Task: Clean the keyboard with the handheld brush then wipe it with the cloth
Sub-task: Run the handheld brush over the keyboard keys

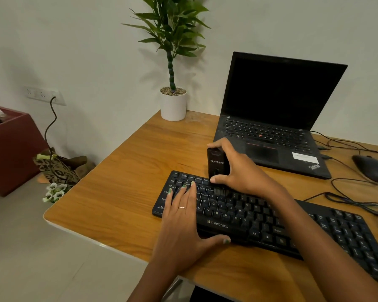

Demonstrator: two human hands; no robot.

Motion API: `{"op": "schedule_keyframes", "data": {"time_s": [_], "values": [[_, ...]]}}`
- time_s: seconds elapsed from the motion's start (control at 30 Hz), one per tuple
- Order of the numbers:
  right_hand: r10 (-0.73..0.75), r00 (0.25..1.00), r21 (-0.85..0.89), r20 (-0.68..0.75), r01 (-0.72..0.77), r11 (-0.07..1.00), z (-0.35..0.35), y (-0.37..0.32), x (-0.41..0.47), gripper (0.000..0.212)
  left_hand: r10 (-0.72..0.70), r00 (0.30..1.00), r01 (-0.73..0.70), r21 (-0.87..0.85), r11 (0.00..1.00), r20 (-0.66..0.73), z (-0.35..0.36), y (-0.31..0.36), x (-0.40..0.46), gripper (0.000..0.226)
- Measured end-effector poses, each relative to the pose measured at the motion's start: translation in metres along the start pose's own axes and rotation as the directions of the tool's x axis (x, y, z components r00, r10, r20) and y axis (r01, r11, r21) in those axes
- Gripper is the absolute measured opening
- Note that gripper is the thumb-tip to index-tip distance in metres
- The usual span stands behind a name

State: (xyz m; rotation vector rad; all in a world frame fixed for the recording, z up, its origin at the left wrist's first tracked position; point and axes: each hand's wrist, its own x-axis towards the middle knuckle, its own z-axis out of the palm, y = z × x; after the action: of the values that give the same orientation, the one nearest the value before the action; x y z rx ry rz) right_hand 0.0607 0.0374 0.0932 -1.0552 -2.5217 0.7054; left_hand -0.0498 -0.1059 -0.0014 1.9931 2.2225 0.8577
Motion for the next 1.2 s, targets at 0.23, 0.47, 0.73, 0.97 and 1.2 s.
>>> {"op": "schedule_keyframes", "data": {"time_s": [0.23, 0.47, 0.73, 0.97, 1.2], "values": [[-0.016, 1.000, 0.038, -0.011, 0.016, 0.999, 0.007, -0.004, -0.011, 0.072, 0.007, 1.000, -0.007, 0.003, 1.000, -0.003, -0.001, 0.000, 0.000, 0.130], [-0.009, 0.990, -0.041, -0.142, 0.004, 0.999, 0.015, -0.006, -0.018, 0.072, 0.006, 1.000, -0.006, -0.023, 1.000, -0.009, 0.001, -0.001, -0.001, 0.129], [0.000, 0.988, -0.134, -0.154, -0.021, 0.991, 0.011, -0.004, -0.020, 0.073, -0.059, 0.994, 0.059, -0.004, 0.998, -0.088, -0.002, -0.006, 0.000, 0.121], [0.019, 0.995, 0.067, -0.094, -0.013, 0.998, 0.007, 0.001, -0.023, 0.071, -0.269, 0.962, 0.262, -0.115, 0.958, -0.048, -0.011, -0.016, -0.003, 0.137], [-0.020, 1.000, 0.046, -0.013, 0.021, 0.999, 0.010, -0.008, -0.018, 0.073, -0.262, 0.964, 0.251, -0.159, 0.955, -0.052, -0.012, -0.015, -0.003, 0.139]]}}
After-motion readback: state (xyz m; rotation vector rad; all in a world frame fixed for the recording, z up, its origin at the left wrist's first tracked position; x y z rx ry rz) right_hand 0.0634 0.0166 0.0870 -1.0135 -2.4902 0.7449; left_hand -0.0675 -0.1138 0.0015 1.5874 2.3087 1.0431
